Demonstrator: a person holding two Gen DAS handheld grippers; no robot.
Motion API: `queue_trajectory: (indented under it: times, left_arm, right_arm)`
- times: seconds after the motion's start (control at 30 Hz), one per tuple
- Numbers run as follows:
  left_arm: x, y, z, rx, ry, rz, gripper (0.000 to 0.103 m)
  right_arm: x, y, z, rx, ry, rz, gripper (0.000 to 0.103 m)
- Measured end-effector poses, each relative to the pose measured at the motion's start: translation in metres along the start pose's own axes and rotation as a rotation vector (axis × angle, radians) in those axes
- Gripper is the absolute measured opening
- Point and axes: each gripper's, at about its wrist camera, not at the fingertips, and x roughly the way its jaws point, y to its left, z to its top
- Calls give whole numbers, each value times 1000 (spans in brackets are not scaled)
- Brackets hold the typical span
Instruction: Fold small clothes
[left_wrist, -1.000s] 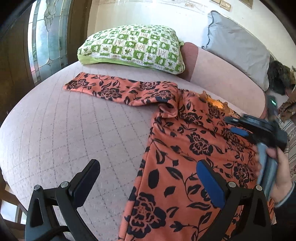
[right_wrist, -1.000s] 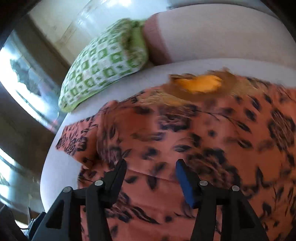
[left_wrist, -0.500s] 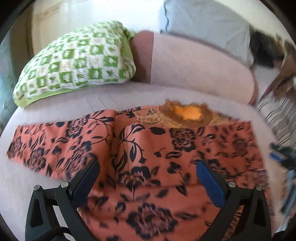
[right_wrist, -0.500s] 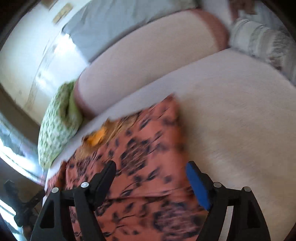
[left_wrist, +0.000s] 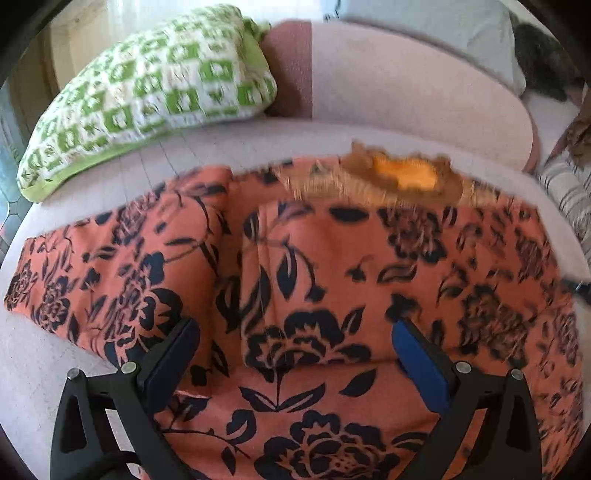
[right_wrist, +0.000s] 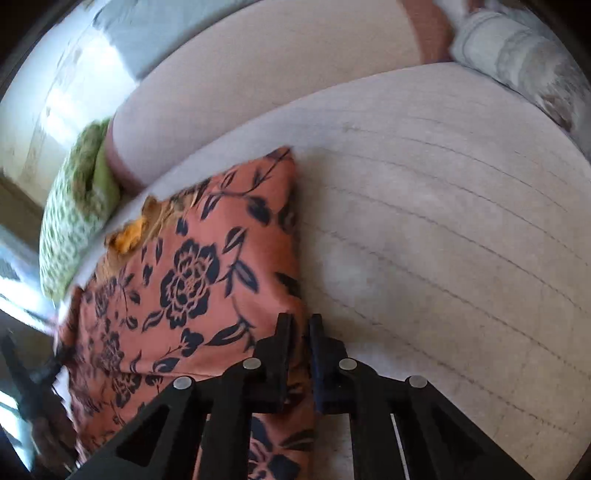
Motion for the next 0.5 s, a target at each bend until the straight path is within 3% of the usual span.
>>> queue_trajectory:
  times: [0.07,0.1,0.17,0.27,0.33,0.37,0.4,0.47,0.5]
  left_arm:
    - [0,1,-2,5,-19,3,103]
    - [-1,2,-3,-8,-26,-6,103]
    - [-2,3,-3,-19,-33,-16,103]
    - [3,4,-6,-13,-33,-16,103]
    - [5,3,-8,-2,-45,-9,103]
    - [4,2,-9,1,-50,-9,103]
    - [4,2,-8,0,-52,-13,103]
    - [5,4,-8,-8,-58,-28,103]
    - [5,4,-9,-8,-59,-28,103]
  right_arm:
    - [-16,-3,7,56,-31,35,23]
    - [-18,-2,13,71,-35,79,45]
    - [-9,14,25,42,-47,76,88]
    - [16,32,45,-34,-71,19,88]
    - [41,31,57,-8,-9,32,84]
    - [54,31,58,-10,36,37,58]
    - [61,39,59,-38,53,25,20]
    - [59,46,55,-137,23,-55,15]
    - [65,39,57,-124,26,-88,15]
